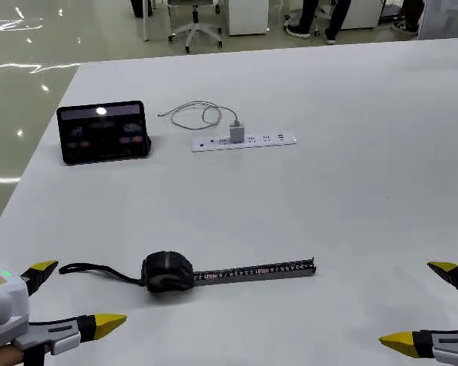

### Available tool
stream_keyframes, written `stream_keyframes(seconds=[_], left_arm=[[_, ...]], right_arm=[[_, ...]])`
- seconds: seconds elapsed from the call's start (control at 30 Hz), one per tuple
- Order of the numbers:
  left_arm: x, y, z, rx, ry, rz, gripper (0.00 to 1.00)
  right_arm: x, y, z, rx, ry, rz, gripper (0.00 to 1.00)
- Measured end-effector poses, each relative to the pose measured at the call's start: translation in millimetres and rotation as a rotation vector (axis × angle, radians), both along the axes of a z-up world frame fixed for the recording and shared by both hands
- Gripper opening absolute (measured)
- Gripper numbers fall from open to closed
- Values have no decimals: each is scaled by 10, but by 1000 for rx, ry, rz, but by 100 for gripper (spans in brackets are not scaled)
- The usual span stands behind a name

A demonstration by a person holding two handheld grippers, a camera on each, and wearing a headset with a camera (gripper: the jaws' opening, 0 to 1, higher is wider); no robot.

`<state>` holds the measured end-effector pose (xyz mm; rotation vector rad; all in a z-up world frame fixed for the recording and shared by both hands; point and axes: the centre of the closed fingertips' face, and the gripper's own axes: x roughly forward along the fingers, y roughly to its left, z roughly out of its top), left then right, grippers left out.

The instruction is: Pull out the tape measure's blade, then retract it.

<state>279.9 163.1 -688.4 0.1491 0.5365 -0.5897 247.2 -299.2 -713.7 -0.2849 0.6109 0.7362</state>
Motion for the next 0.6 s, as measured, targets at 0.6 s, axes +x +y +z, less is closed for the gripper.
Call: stream_keyframes(seconds=[0.6], left_arm=[[259, -586, -85, -10, 55, 13, 100]], right_arm=[[367, 166, 57, -74, -1, 101, 100]])
